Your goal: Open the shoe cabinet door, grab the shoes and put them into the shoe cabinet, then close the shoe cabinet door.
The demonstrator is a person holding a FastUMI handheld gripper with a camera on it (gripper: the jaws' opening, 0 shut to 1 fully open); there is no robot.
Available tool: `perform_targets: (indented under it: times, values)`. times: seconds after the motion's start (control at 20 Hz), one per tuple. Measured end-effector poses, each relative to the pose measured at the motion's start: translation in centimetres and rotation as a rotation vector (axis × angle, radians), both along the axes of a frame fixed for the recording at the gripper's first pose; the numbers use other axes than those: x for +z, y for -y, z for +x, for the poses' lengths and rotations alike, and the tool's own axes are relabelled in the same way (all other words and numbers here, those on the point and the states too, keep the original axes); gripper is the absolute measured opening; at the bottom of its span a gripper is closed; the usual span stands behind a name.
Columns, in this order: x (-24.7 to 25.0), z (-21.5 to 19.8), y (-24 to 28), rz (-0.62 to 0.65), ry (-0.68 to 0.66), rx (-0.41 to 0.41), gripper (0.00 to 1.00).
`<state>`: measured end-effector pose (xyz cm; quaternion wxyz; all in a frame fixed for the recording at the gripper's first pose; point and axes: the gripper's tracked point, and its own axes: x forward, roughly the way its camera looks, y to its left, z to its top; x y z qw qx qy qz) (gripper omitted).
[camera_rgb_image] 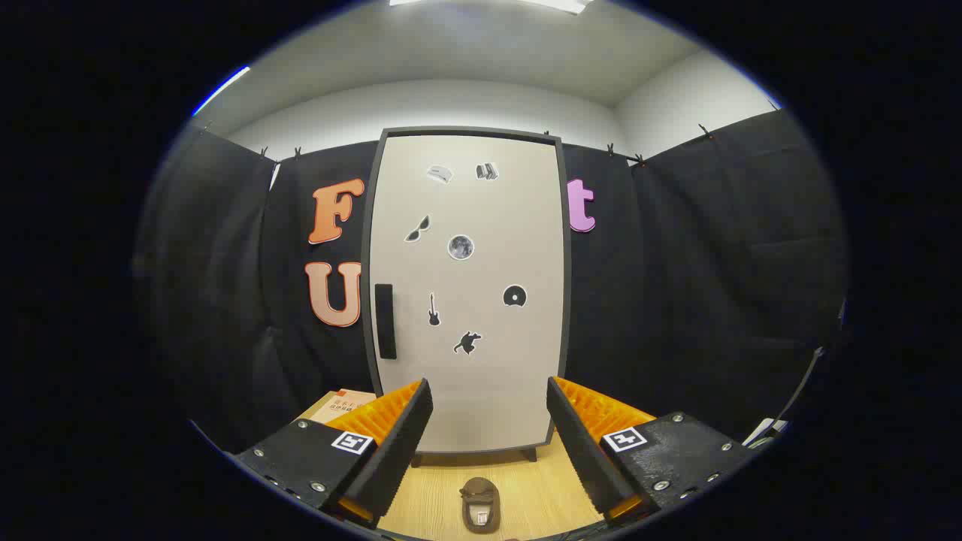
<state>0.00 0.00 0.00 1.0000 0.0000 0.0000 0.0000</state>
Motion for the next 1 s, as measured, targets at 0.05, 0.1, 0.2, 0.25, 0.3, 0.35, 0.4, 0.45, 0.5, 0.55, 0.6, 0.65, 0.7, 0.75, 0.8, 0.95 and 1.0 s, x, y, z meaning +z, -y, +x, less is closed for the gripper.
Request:
perform_targets:
  times: [0.05, 0.1, 0.2, 0.25, 0.3, 0.35, 0.4, 0.45, 0.5, 0.55, 0.6, 0.65, 0.7, 0.75, 0.8, 0.95, 1.0]
  values:
    - [0.1, 0.1, 0.0, 0.001, 0.0, -0.001, 0.96]
    - [0.1, 0.1, -0.1, 0.001, 0.0, 0.001, 0.96]
    - [0.0, 0.1, -0.1, -0.001, 0.0, 0.001, 0.96]
    - [0.1, 0.2, -0.2, -0.002, 0.0, 0.0, 0.95]
    - [0.0, 0.3, -0.3, -0.001, -0.001, 0.002, 0.95]
    - [0.1, 0.3, -0.3, 0.001, -0.001, 0.005, 0.95]
    - [0.1, 0.3, -0.5, 0.002, -0.002, 0.007, 0.95]
    - [0.2, 0.4, -0.5, 0.001, -0.001, 0.008, 0.95]
    - [0.2, 0.5, -0.5, -0.002, -0.001, 0.008, 0.96]
    - [0.2, 0.6, -0.7, -0.004, 0.0, 0.009, 0.96]
    - [0.1, 0.7, -0.8, -0.005, -0.002, 0.011, 0.96]
    - [0.1, 0.8, -0.9, -0.005, -0.003, 0.013, 0.95]
    - [0.1, 0.8, -1.1, -0.006, -0.005, 0.015, 0.95]
    - [0.1, 1.0, -1.2, -0.008, -0.006, 0.016, 0.95]
    - [0.0, 1.2, -1.4, -0.01, -0.009, 0.018, 0.96]
    - [-0.1, 1.9, -2.3, -0.004, -0.014, 0.032, 0.95]
    - [-0.2, 2.3, -2.6, -0.003, -0.013, 0.038, 0.96]
